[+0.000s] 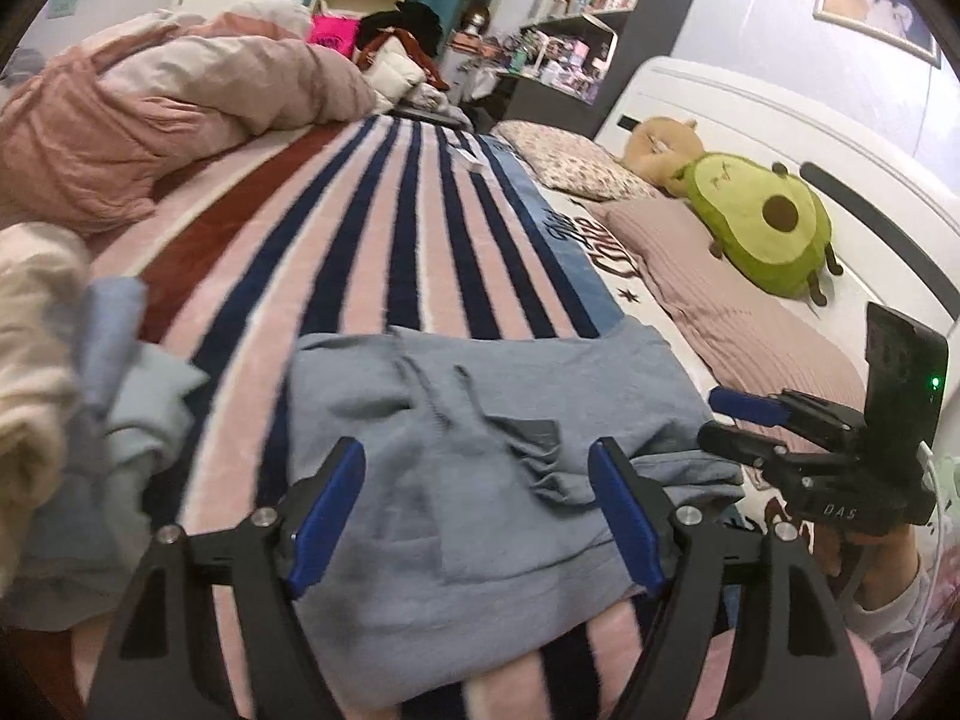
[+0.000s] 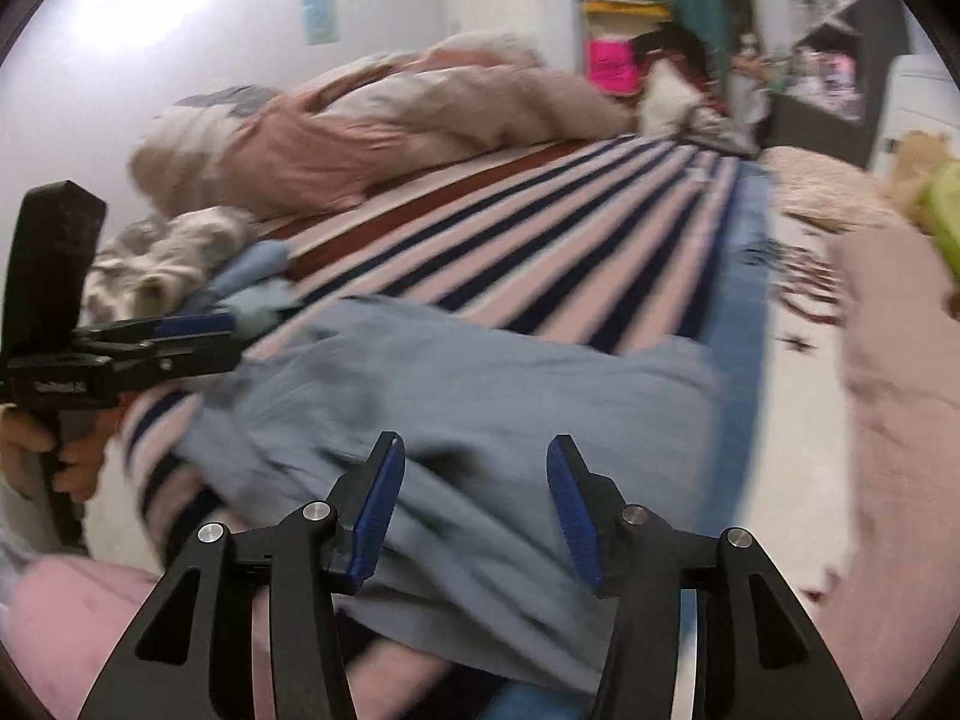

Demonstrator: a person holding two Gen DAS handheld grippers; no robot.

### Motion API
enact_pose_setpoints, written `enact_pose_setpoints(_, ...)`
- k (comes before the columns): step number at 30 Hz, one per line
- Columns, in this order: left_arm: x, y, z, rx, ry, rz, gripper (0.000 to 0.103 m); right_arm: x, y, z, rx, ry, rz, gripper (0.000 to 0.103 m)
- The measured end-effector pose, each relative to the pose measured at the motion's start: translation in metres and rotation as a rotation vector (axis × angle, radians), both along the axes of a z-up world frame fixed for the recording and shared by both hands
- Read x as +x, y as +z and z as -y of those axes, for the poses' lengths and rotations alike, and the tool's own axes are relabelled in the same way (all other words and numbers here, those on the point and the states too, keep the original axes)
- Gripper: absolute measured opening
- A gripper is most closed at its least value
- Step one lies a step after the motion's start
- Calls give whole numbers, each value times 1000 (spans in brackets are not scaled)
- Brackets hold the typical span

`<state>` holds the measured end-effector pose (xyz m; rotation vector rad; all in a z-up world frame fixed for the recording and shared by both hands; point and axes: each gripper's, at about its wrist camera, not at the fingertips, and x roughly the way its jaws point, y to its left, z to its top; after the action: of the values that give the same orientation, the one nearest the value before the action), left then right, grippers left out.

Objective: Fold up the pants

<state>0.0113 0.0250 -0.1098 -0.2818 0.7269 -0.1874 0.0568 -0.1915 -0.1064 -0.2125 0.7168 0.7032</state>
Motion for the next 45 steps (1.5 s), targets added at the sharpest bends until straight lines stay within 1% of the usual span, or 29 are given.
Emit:
enact_pose_setpoints(3,16,-6,13,3,-5,-36,73,4,-3,28,38,-68,-11,45)
enact_pose_setpoints(5,28,-12,22,34,8,-61,73,5,-7,39,61,-86,-24,45)
enact_pose_setpoints(8,36,-18,35,38,-11,-73,73,7,-12,55,90,-99,-44,45)
enact_pose_setpoints(10,37,-17,43,83,1,-64,73,10,-15,61,111,-106,-61,45)
enact_pose_setpoints(11,36,-14,47,121,17,-46,73,11,-16,65,118,-109,-65,45)
enact_pose_setpoints(13,33,-7,52,170,43,-1,73,13,-18,69,133,-113,-66,45)
enact_pose_setpoints(14,31,-2,54,184,38,22,73,12,-18,71,139,-114,-66,45)
enact_pose_setpoints(15,31,1,55,187,26,27,72,13,-18,73,148,-115,-67,45)
enact_pose_setpoints(16,33,1,56,183,5,18,69,13,-18,74,155,-114,-68,45)
enact_pose_setpoints(17,35,-1,58,172,-20,-2,59,13,-19,74,160,-114,-68,45)
enact_pose_setpoints(18,37,-5,60,158,-46,-31,53,14,-19,75,166,-114,-69,45)
enact_pose_setpoints(19,38,-8,61,149,-59,-50,44,14,-19,75,169,-112,-70,45)
enact_pose_setpoints(20,41,-14,62,137,-75,-80,40,14,-19,75,172,-111,-70,45)
enact_pose_setpoints(21,42,-18,64,133,-76,-99,38,13,-19,75,175,-111,-71,45)
enact_pose_setpoints(23,42,-24,64,144,-61,-116,32,12,-20,75,179,-108,-72,45)
enact_pose_setpoints(27,38,-23,66,161,-53,-98,24,11,-20,75,180,-109,-78,45)
enact_pose_setpoints(31,37,-16,68,196,-38,-76,24,11,-20,77,190,-112,-85,45)
enact_pose_setpoints(32,38,-15,70,204,-52,-70,25,11,-20,77,195,-112,-87,45)
enact_pose_setpoints(34,42,-16,74,198,-85,-89,28,12,-20,77,200,-111,-89,45)
enact_pose_setpoints(36,46,-21,76,179,-97,-110,28,11,-20,77,197,-111,-89,45)
enact_pose_setpoints(38,51,-27,78,185,-92,-138,27,12,-20,78,201,-111,-90,45)
enact_pose_setpoints(39,52,-29,78,186,-82,-149,26,11,-20,78,205,-112,-91,45)
enact_pose_setpoints(40,53,-31,77,187,-73,-158,18,12,-20,79,208,-112,-92,45)
enact_pose_setpoints(41,53,-32,76,195,-59,-166,13,12,-20,80,211,-114,-93,45)
enact_pose_setpoints(44,46,-28,69,172,-39,-139,7,12,-19,81,213,-120,-96,45)
enact_pose_setpoints(45,44,-25,66,172,-25,-125,7,12,-20,81,214,-122,-98,45)
